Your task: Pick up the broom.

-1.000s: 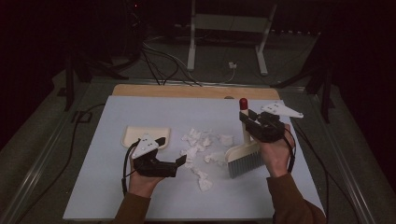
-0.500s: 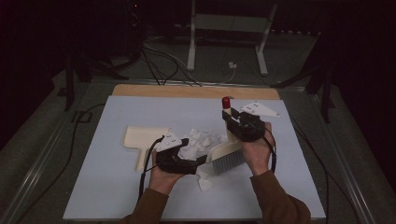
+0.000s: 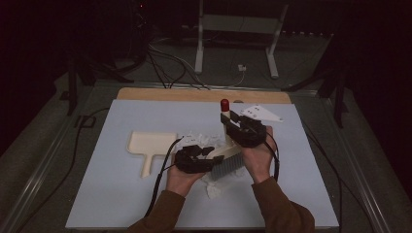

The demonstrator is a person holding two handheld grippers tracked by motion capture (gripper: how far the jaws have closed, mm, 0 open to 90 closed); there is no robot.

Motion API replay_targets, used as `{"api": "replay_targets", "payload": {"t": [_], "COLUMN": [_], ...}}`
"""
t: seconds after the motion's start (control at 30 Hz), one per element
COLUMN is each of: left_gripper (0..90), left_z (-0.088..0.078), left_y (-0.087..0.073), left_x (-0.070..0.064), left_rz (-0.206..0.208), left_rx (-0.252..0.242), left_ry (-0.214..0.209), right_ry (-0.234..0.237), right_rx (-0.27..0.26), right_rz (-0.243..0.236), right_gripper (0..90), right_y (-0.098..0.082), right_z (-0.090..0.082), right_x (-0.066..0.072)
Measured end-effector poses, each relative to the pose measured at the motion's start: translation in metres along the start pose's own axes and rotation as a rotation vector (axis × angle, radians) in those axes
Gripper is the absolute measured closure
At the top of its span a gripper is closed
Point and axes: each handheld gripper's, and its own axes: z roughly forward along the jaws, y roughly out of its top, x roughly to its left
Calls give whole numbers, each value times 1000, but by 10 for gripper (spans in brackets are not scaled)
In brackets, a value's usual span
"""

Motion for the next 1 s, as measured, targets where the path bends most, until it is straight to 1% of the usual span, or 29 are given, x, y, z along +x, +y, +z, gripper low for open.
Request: {"api": "replay_targets", "payload": {"t": [0.03, 0.13, 0.17, 0.2, 0.23, 0.27, 0.33, 0.37, 0.4, 0.43, 0.47, 0.53, 0.57, 0.63, 0.67, 0.7, 0.73, 0.77, 0.87, 0.9, 0.93, 0.97, 1.0], "left_gripper": [540, 596, 644, 654, 664, 671, 685, 689, 690, 691, 691, 692, 692, 692, 692, 692, 692, 692, 691, 692, 691, 691, 691], "left_z": [1, 2, 2, 2, 1, 0, -1, -1, -1, -1, 0, 0, 0, -1, -2, -2, -4, -5, -9, -13, -13, -16, -18], "left_y": [0, 0, 0, 0, 0, 0, -1, -1, -1, -1, -1, -1, -1, 0, 0, 0, 1, 1, 2, 2, 2, 3, 3], "left_x": [-1, -1, 0, 1, 3, 4, 7, 7, 8, 8, 8, 8, 8, 9, 9, 9, 10, 10, 13, 14, 14, 16, 17], "left_rz": [15, 32, 36, 27, 19, 18, 0, 0, 6, 7, 6, 5, -1, 1, 1, 1, 3, 4, 7, 12, 12, 16, 18], "left_rx": [5, 5, 3, 2, 5, 7, 4, 4, 7, 12, 13, 16, 18, 20, 20, 20, 21, 20, 19, 13, 13, 15, 12], "left_ry": [4, 0, -10, -32, -41, -33, -32, -32, -22, -15, -17, -14, -13, -16, -18, -18, -21, -20, -25, -29, -29, -30, -28], "right_ry": [5, 9, 11, 14, 19, 30, 57, 66, 71, 74, 74, 97, 95, 81, 80, 80, 97, 111, 136, 160, 199, 222, 238], "right_rx": [0, 0, 0, 0, 2, 5, 6, 9, 10, 9, 14, 35, 39, 52, 67, 67, 109, 120, 129, 136, 150, 152, 148], "right_rz": [4, 7, 8, 8, 8, 9, 22, 28, 28, 24, 19, 41, 49, 46, 34, 34, 5, -4, 2, 13, 31, 48, 49], "right_gripper": [693, 693, 693, 693, 692, 691, 687, 681, 670, 603, 529, 380, 293, 170, 138, 138, 80, 57, 21, 12, 11, 6, 4], "right_y": [-1, -2, -2, -2, -2, -2, -2, -2, -2, -2, -2, -2, -2, -3, -3, -3, -3, -4, -6, -6, -7, -8, -9], "right_z": [1, 3, 3, 3, 4, 4, 3, 2, 3, 3, 3, 6, 8, 9, 10, 10, 12, 13, 14, 15, 16, 16, 17], "right_x": [1, 3, 3, 4, 3, 3, -1, -2, -3, -4, -4, -6, -7, -9, -10, -10, -12, -13, -17, -19, -22, -24, -27]}}
